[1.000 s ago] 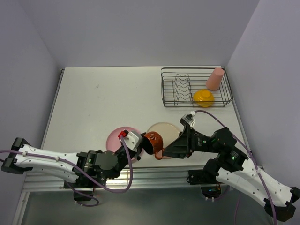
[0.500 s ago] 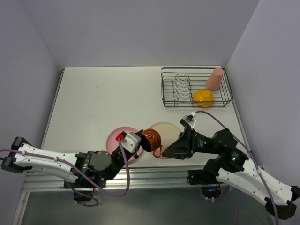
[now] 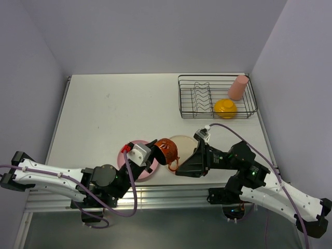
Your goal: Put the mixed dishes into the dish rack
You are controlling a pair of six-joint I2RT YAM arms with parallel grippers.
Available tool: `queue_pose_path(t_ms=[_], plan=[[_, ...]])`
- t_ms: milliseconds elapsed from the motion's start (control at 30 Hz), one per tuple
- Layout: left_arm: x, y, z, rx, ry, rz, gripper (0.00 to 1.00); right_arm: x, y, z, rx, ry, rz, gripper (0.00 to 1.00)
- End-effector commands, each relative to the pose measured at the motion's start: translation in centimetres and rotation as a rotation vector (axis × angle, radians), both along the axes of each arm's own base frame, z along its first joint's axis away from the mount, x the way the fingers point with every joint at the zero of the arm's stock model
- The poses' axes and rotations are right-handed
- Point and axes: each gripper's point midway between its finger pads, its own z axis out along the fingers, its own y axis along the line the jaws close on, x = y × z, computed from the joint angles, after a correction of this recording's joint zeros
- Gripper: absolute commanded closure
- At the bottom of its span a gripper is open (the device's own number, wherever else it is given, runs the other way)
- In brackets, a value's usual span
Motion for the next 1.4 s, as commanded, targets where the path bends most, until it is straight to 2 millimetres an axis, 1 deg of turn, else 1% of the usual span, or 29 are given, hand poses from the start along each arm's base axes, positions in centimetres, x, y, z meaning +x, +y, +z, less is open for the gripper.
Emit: queue_pose_path(t_ms=[0, 67, 200, 300, 367, 400, 467, 567, 600, 667, 733, 767, 833, 900, 933, 967, 1000, 1033, 1067, 1100, 1133, 1167, 1200, 1233, 1267, 1300, 1367], plan=[[-0.6, -0.7, 3.7, -0.149, 0.020, -0.040, 1.00, -0.1, 0.3, 2.3, 0.075, -0.039, -0.001, 0.44], [-0.7, -0.8, 3.4, -0.153, 0.025, -0.047, 1.00, -0.2, 0.5, 2.8, 0.092, -0.044, 0.008, 0.45], [-1.1, -1.1, 3.3, -0.176, 0.032, -0.075, 1.00, 0.0, 0.9, 2.9, 0.093, -0.034, 0.003, 0.46], [-1.3, -1.3, 3.1, -0.179, 0.037, -0.084, 1.00, 0.3, 1.4, 2.9, 0.098, -0.030, 0.004, 0.50], [-1.6, -1.6, 3.0, -0.177, 0.037, -0.095, 1.00, 0.6, 1.5, 3.0, 0.105, -0.030, -0.010, 0.54], [-1.8, -1.7, 2.9, -0.175, 0.038, -0.100, 1.00, 0.7, 1.5, 3.0, 0.110, -0.025, -0.016, 0.59], [-1.8, -1.6, 2.9, -0.178, 0.041, -0.097, 1.00, 1.0, 1.4, 3.2, 0.133, -0.019, -0.031, 0.64], [-1.9, -1.6, 2.7, -0.181, 0.044, -0.102, 1.00, 1.1, 1.5, 3.2, 0.145, -0.011, -0.034, 0.75], [-1.9, -1.6, 2.5, -0.178, 0.044, -0.104, 1.00, 1.3, 1.4, 3.2, 0.148, -0.004, -0.045, 0.80], [-2.0, -1.6, 2.6, -0.185, 0.046, -0.110, 1.00, 1.3, 1.4, 3.1, 0.151, -0.003, -0.046, 0.84], [-2.1, -1.7, 2.5, -0.186, 0.047, -0.112, 1.00, 1.4, 1.5, 3.2, 0.153, -0.004, -0.050, 0.96], [-2.1, -1.7, 2.4, -0.187, 0.048, -0.112, 1.00, 1.5, 1.6, 3.3, 0.154, -0.006, -0.051, 1.00], [-2.1, -1.8, 2.2, -0.182, 0.053, -0.108, 1.00, 1.6, 1.6, 3.5, 0.160, -0.013, -0.058, 1.00], [-2.0, -1.7, 2.3, -0.184, 0.067, -0.099, 1.00, 1.7, 1.5, 3.6, 0.158, -0.031, -0.069, 1.00], [-2.0, -1.6, 2.0, -0.175, 0.078, -0.100, 0.88, 1.7, 1.3, 3.9, 0.163, -0.044, -0.083, 1.00], [-2.0, -1.4, 2.1, -0.181, 0.083, -0.099, 0.78, 1.9, 1.2, 3.8, 0.154, -0.059, -0.097, 1.00], [-2.0, -1.3, 1.9, -0.182, 0.086, -0.103, 0.71, 1.9, 1.1, 3.9, 0.156, -0.066, -0.102, 1.00], [-2.0, -0.8, 2.1, -0.200, 0.094, -0.112, 0.60, 2.0, 1.0, 4.0, 0.163, -0.073, -0.113, 1.00], [-1.9, -0.4, 1.9, -0.207, 0.098, -0.112, 0.54, 2.0, 0.9, 3.9, 0.158, -0.079, -0.118, 1.00], [-1.7, 0.4, 2.4, -0.239, 0.107, -0.112, 0.48, 2.0, 0.9, 4.0, 0.161, -0.085, -0.122, 1.00], [-1.7, 0.8, 2.3, -0.244, 0.108, -0.114, 0.40, 2.1, 0.8, 4.0, 0.161, -0.087, -0.127, 1.00], [-1.6, 1.2, 2.1, -0.244, 0.108, -0.113, 0.36, 2.1, 0.8, 3.9, 0.158, -0.090, -0.130, 1.00], [-1.5, 2.0, 2.6, -0.302, 0.140, -0.115, 0.31, 2.1, 0.7, 4.0, 0.160, -0.094, -0.134, 1.00], [-1.2, 2.5, 2.3, -0.301, 0.148, -0.097, 0.14, 2.1, 0.6, 4.0, 0.162, -0.099, -0.137, 1.00], [-1.1, 2.8, 2.0, -0.303, 0.152, -0.091, 0.07, 2.2, 0.6, 3.8, 0.151, -0.100, -0.146, 1.00], [-0.8, 3.8, 2.3, -0.336, 0.169, -0.080, 0.04, 2.3, 0.6, 3.7, 0.145, -0.101, -0.150, 1.00], [-0.1, 4.9, 1.4, -0.333, 0.192, -0.023, 0.02, 2.3, 0.5, 3.7, 0.138, -0.110, -0.155, 1.00]])
